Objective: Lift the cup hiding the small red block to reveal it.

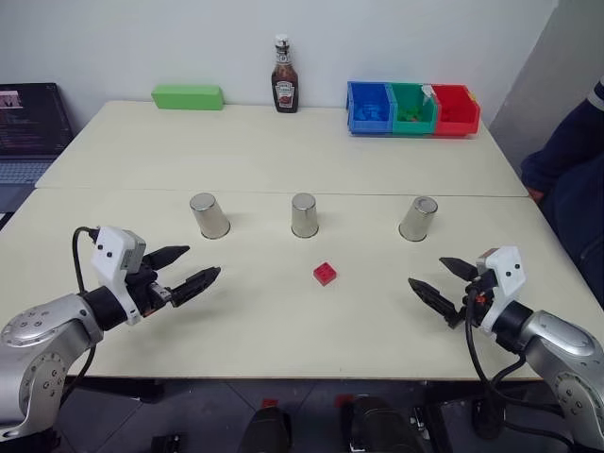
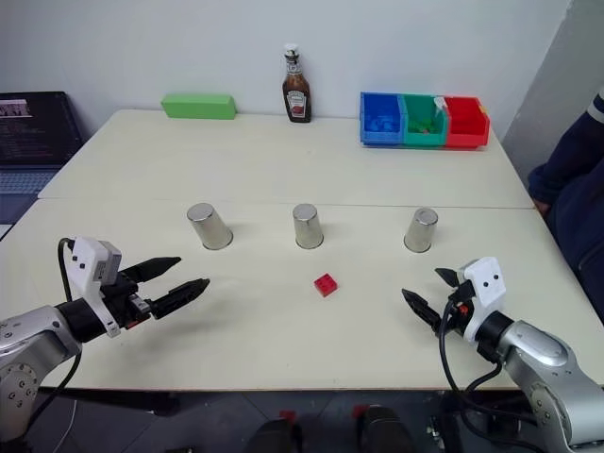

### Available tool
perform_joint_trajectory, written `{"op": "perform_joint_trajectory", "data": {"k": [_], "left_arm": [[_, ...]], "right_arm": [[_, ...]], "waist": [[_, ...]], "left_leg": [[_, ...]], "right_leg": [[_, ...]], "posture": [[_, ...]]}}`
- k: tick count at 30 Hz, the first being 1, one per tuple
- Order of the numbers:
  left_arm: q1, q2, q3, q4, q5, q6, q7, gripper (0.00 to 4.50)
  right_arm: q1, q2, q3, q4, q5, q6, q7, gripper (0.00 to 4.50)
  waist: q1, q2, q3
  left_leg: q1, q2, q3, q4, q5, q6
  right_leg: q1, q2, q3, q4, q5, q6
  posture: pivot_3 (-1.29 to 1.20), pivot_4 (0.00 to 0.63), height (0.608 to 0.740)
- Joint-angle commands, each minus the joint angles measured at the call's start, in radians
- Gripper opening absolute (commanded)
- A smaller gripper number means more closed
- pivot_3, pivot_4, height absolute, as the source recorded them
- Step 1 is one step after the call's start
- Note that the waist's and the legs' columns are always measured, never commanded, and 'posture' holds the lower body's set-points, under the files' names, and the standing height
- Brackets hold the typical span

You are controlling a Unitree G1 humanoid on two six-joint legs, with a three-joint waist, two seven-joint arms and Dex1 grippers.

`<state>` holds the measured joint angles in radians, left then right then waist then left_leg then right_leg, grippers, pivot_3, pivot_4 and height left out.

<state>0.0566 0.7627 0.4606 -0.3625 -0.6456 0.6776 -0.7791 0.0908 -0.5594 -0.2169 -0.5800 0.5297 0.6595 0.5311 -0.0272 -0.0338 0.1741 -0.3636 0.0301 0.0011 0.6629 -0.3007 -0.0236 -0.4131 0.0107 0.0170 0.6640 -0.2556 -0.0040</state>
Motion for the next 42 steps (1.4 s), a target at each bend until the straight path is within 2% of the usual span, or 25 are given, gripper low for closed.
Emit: {"op": "perform_joint_trajectory", "data": {"k": [1,42], "left_arm": [[-0.003,0.018,0.016,-0.004,0.002,-0.024,-0.01,4.5],[-0.051,0.043,-0.005,0.042,0.026,-0.033,-0.03,4.5]], "right_arm": [[-0.004,-0.002,-0.02,-0.01,0.007,-0.027,0.004,4.47],[-0.001,0.013,-0.002,0.001,-0.002,-0.046,-0.015,4.47]], "waist": [[0.0,0.0,0.0],[0.0,0.0,0.0]], "left_leg": [[0.0,0.0,0.0,0.0,0.0,0.0],[0.0,0.0,0.0,0.0,0.0,0.0]], "right_leg": [[0.0,0.0,0.0,0.0,0.0,0.0],[0.0,0.0,0.0,0.0,0.0,0.0]], "posture": [[0.0,0.15,0.74],[0.0,0.15,0.74]]}}
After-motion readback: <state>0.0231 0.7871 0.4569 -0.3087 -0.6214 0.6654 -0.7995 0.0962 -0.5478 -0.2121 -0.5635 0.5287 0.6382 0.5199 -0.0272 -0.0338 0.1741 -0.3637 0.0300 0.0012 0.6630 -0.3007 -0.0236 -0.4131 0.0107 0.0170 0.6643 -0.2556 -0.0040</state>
